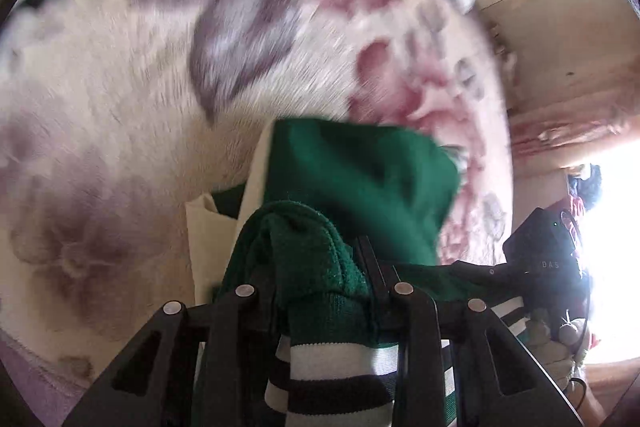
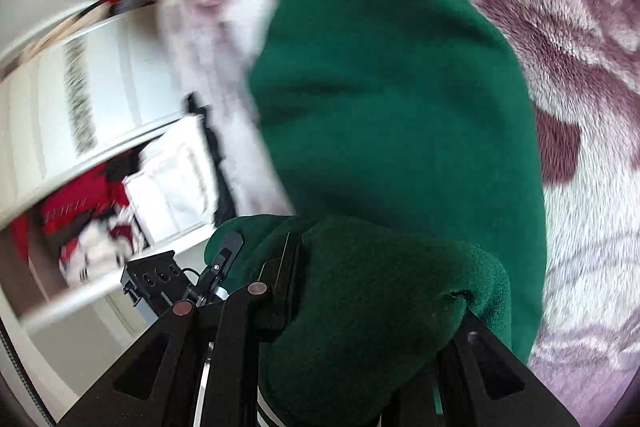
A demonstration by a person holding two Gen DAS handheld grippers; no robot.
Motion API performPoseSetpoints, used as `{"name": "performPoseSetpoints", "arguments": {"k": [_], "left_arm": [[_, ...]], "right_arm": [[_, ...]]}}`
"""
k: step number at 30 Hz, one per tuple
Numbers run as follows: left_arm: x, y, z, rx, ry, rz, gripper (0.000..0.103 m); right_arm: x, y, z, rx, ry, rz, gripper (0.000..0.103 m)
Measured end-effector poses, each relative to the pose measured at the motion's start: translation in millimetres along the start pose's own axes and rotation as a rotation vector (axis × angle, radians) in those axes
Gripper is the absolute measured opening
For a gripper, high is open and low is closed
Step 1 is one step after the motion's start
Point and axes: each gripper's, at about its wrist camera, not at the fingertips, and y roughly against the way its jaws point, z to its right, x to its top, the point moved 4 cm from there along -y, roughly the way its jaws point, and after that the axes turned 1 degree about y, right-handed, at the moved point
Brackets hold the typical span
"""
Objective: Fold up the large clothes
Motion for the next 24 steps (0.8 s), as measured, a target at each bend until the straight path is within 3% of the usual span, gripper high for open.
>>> {"name": "performPoseSetpoints", "arguments": {"k": [4,7,10,14,15,18,21,24], "left_arm": [[3,11,5,-0.011,0.047,-0.056,0.029],[5,36,14,-0.079,0.078,-0.06,0.035],[16,47,21,-0.157,0.103,-0.063,0.042],[39,49,30,-0.14,0.076,-0.017,0.054],[45,50,32,-0.142,0.067,0.003,0.063],[58,55,41,-0.132,0.035,0.068,0.067],[64,48,44,-0.071,0.018,0.094,0.085],[52,44,48,0.015,-0.009,0.111,0.086]], "right_arm": [[8,-11,-1,0.012,-0.055,-0.074,0.022],[7,0,-10,0.061,-0.064,-0.111,0.027],[8,17,-18,0.126,-0.076,-0.116,0.046],[9,39,-35,0.182,-0.087,-0.083,0.082],[12,44,-35,0.192,-0.102,-0.083,0.084],[17,49,-33,0.171,-0.112,-0.085,0.084],[19,44,-36,0.13,-0.066,-0.113,0.085],[18,38,-45,0.086,-0.017,-0.176,0.087]]}}
